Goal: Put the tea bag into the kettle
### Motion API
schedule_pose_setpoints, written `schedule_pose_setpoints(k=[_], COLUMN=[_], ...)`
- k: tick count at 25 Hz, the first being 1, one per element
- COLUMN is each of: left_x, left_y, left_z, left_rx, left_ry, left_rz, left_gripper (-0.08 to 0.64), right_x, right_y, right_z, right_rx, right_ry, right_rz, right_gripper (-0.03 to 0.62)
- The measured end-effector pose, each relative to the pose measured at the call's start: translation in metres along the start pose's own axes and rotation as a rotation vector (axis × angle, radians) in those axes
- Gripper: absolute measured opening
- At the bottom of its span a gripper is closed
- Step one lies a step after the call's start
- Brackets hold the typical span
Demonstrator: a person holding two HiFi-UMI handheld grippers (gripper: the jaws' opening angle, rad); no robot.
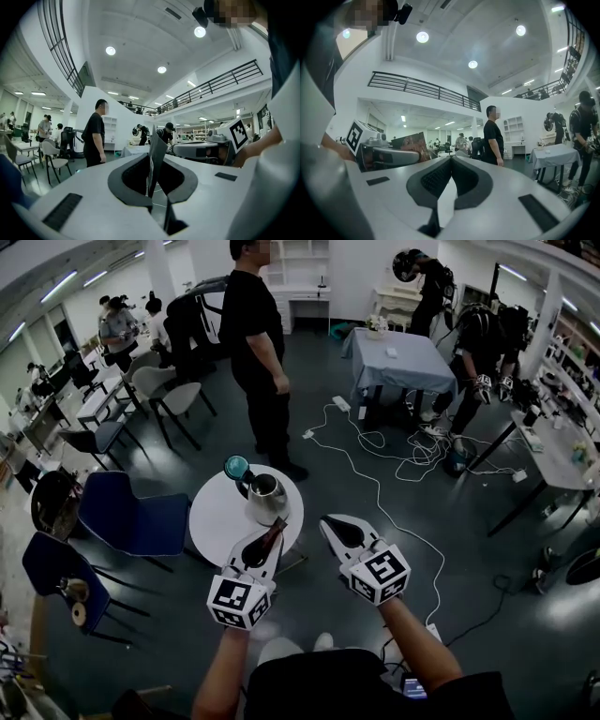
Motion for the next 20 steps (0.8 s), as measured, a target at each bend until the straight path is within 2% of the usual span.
schedule_pose_setpoints(k=[9,20], left_x=[-0.001,0.000], left_y=[0.009,0.039], left_z=[0.014,0.068], left_rx=[0.043,0.021], left_ry=[-0.012,-0.041], left_rz=[0.004,0.010], left_gripper=[0.037,0.037], right_x=[-0.004,0.000], right_y=[0.015,0.064], right_z=[-0.013,-0.031], right_rx=[0.023,0.002], right_ry=[0.009,0.017], right_rz=[0.002,0.004], right_gripper=[0.017,0.017])
Point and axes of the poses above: the fingertips, and each gripper's own axes: y forward along the fingers, z to its left, x out of its top, the point moved 5 cm from there along -y, backward along the fingers, and after that the axes turned 6 degrees about -x, right-handed, at the moved point
